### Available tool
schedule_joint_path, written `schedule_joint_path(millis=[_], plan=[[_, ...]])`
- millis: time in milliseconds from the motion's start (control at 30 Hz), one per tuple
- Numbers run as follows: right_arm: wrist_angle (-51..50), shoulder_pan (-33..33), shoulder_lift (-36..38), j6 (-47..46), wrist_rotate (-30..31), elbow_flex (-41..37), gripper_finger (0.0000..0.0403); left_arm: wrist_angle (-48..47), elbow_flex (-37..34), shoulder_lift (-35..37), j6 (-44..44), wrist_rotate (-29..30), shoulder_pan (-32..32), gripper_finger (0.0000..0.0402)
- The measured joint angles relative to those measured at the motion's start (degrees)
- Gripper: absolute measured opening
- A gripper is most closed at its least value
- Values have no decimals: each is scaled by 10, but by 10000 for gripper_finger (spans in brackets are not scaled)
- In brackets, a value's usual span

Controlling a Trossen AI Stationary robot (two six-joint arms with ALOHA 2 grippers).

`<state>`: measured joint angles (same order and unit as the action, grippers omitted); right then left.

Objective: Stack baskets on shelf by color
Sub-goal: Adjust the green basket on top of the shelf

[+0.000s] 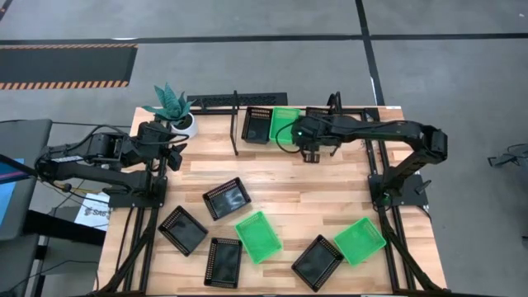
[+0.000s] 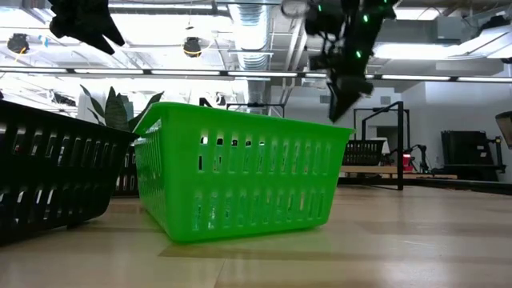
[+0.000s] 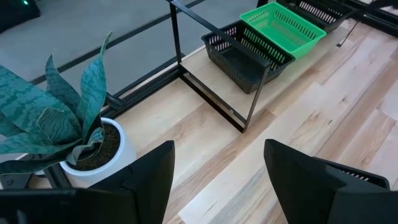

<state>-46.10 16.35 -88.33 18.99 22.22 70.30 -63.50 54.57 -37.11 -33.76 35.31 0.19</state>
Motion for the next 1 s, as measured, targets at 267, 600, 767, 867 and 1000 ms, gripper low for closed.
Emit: schedule_joint_path(millis=[267, 600, 767, 867, 1000], plan=[[100, -47, 0, 14, -46, 28, 174, 0, 0, 0, 0, -1, 0, 236], [139, -27, -78, 30, -69, 26, 176, 0, 0, 0, 0, -4, 0, 236], [158, -14, -114, 42, -71, 27, 174, 0, 0, 0, 0, -4, 0, 236], [155, -4, -128, 44, -71, 27, 171, 0, 0, 0, 0, -4, 0, 236], [152, 7, -133, 36, -71, 27, 166, 0, 0, 0, 0, -4, 0, 236]])
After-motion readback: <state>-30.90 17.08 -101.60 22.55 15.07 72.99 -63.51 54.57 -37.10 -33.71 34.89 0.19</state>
